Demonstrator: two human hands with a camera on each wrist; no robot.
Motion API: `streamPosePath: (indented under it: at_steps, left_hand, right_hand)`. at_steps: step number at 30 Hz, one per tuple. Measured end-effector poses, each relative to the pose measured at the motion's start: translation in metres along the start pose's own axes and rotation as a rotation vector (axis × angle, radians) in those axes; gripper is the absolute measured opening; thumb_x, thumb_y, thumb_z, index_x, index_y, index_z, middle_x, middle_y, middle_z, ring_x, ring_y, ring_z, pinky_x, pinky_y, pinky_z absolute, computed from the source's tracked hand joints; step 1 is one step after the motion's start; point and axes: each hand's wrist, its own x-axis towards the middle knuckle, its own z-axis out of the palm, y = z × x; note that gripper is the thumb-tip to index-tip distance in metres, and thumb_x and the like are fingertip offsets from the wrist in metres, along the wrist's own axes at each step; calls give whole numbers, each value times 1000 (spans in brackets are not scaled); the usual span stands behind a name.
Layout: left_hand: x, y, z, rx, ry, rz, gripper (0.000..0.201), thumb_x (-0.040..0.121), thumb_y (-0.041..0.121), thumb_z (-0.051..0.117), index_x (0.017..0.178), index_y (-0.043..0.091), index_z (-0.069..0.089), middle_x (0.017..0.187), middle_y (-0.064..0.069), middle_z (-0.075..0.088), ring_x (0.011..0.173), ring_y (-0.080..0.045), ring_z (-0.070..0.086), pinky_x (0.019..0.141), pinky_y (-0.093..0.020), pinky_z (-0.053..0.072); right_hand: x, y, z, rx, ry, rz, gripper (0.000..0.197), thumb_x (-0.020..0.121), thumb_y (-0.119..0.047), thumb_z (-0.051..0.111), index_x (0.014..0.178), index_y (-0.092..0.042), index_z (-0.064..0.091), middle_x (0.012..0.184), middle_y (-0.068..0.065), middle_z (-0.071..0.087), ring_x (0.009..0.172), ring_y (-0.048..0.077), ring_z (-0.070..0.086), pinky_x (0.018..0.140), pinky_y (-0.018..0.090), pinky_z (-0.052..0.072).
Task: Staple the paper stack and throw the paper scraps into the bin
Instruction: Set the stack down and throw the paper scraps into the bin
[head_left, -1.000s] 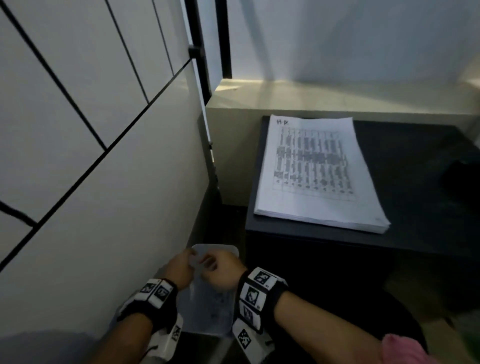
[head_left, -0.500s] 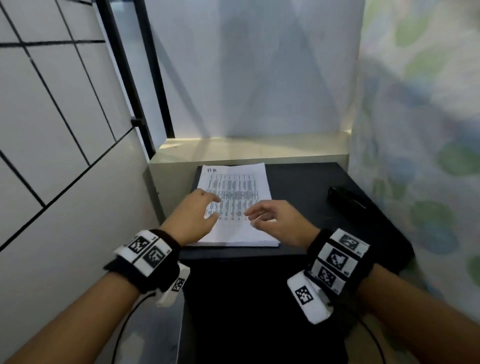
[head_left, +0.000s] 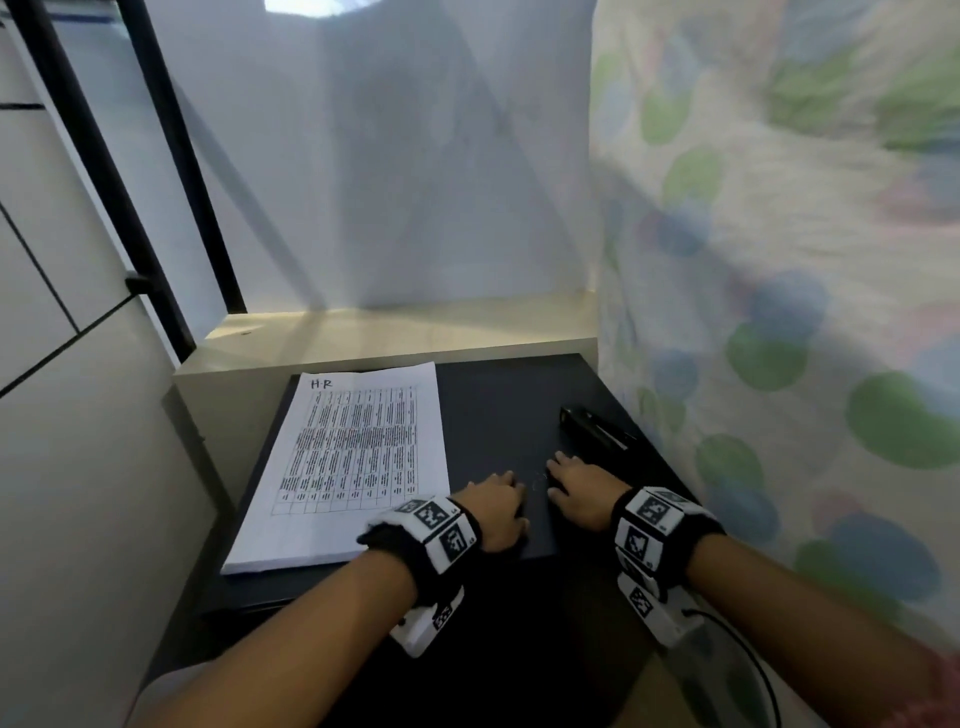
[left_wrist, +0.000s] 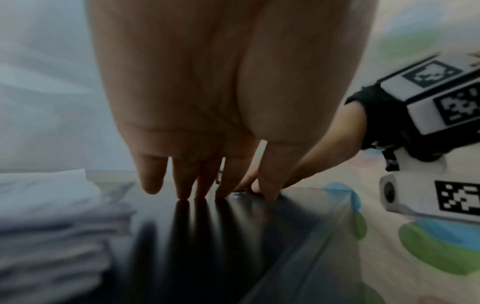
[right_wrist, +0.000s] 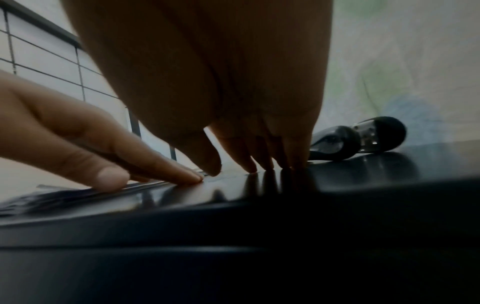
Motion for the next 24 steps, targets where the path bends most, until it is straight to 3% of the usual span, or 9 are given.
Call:
streamPosePath:
  at_steps: [4,7,9,13,18,24]
  left_hand:
    - [2,-8,-1,-65,75,65,45,95,23,43,136,7,45,141,-16,43,131,-32,43,111,-37,33]
    - [2,-21,-5,-99,185,22,35,90,20,48,119,4,60,126,-18,55,120,-32,53,102,-32,41]
    - [6,-26,-6,-112,223,-15,32,87,18,50,112,4,64,120,-18,59,114,-31,56,98,-31,44]
    - [13,-29,-7,-112,242,-46,29,84,16,52,106,5,67,116,-17,60,112,-31,57,93,-31,44]
    - [19,-22,-12,-147,249,-60,23,80,15,62,101,9,70,113,-13,66,107,-29,61,89,-31,48]
    - [30,-11,-22,-169,240,-195,33,79,14,70,109,1,64,118,-17,65,110,-34,62,94,-40,51]
  right_hand:
    - [1,-9,7,-13,-36,-147,49,100,-14,31,147,-5,23,158,13,16,144,28,22,116,33,19]
    - [6,-7,2,75,119,-177,43,95,-12,41,138,-10,45,147,12,42,134,26,42,111,28,28]
    - [10,-6,-1,78,166,-178,42,93,-16,48,135,-11,49,142,12,48,131,26,44,109,28,31]
    - [12,-7,2,-56,83,-213,45,94,-21,50,139,-17,46,149,11,38,137,25,37,112,30,27]
    - [8,6,1,-31,150,-211,31,92,-14,53,122,-14,64,128,9,60,122,26,53,104,31,39]
    - [13,10,0,47,206,-175,21,88,-12,60,104,-12,73,114,7,70,110,24,62,98,28,46]
